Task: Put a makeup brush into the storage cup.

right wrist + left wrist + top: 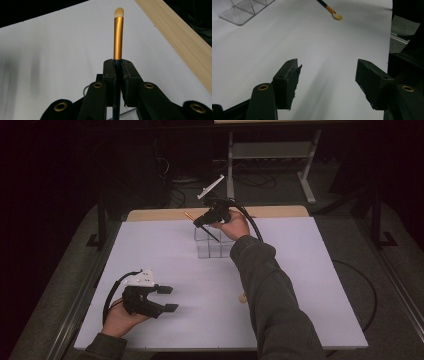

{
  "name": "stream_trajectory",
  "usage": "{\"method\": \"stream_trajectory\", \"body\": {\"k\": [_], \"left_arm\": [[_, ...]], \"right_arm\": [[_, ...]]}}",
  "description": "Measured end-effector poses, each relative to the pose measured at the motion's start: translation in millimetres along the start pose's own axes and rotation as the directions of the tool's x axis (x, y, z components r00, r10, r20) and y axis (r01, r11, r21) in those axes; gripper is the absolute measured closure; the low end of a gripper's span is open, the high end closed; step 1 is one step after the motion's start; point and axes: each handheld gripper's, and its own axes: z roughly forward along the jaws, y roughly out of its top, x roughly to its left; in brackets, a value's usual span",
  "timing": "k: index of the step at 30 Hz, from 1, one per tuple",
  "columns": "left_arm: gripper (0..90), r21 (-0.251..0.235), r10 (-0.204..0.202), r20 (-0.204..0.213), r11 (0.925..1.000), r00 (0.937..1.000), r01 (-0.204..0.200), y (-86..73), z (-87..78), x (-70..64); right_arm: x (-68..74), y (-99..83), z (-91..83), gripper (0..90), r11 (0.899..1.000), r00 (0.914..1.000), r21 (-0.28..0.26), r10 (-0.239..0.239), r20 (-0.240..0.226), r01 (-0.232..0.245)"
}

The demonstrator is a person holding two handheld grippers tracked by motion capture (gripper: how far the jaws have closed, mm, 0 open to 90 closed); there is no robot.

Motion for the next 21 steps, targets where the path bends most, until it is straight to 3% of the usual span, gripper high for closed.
{"method": "stream_trajectory", "body": {"k": [21], "left_arm": [[34.1, 0.004, -0.004, 0.000, 1.0000, 1.0000, 0.004, 0.7, 1.4, -1.1]], "right_arm": [[-0.2, -23.4, -17.2, 77.9, 1.000, 0.9993, 0.004, 0.025, 0.029, -0.025]]}}
